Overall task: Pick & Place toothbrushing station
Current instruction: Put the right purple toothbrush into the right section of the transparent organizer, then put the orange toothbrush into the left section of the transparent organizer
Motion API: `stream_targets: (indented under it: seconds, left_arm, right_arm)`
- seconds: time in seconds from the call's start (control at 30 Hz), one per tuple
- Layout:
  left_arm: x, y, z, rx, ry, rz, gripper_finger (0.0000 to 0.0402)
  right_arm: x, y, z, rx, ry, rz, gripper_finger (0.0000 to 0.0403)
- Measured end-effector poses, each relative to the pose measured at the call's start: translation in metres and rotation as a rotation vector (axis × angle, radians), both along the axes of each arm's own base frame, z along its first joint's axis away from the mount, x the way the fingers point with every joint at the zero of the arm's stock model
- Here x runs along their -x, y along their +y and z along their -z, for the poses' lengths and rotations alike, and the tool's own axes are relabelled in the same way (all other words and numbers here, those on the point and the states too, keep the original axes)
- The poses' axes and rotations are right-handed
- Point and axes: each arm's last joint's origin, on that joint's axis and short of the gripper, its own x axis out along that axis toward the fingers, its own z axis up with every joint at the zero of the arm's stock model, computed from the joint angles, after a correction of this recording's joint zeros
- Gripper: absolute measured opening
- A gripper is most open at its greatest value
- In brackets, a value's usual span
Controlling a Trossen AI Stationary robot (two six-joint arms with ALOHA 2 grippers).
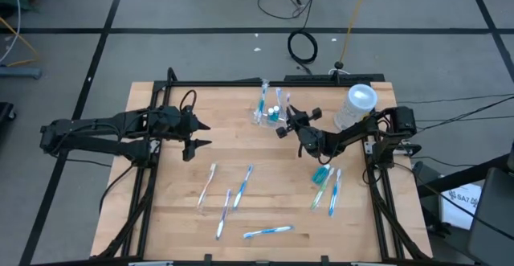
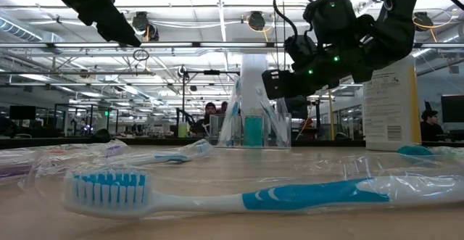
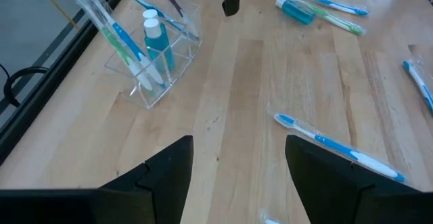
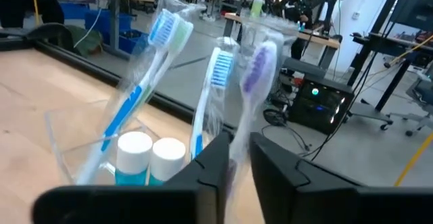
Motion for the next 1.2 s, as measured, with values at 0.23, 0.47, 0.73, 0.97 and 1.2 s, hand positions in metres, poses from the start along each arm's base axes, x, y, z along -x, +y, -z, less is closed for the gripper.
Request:
stream_targets:
  seconds: [0.23, 0.47, 0.73, 0.97, 1.2]
  left_arm:
    - [0.0, 0.0, 0.0, 0.043, -0.001, -0.029, 0.0239]
    - [0.003, -0.002, 0.005, 0.171, 0.046, -0.111, 0.0239]
    - [0.0, -0.013, 0.011, 0.298, 0.075, -0.145, 0.0239]
    - [-0.012, -0.021, 0.06, 0.464, 0.295, -0.309, 0.0239]
    - [-0.029, -0.023, 0.094, 0.579, 0.524, -0.411, 0.0239]
  right_arm:
    - [-0.002, 0.004, -0.017, 0.07, -0.087, -0.019, 0.0122]
    - [-0.001, 0.019, -0.037, 0.199, -0.101, -0.052, 0.0177]
    - [0.003, 0.032, -0.053, 0.204, -0.231, -0.089, 0.0211]
    - [0.009, 0.045, -0.071, 0.196, -0.29, -0.13, 0.0215]
    - [0.011, 0.048, -0.074, 0.198, -0.292, -0.14, 0.0215]
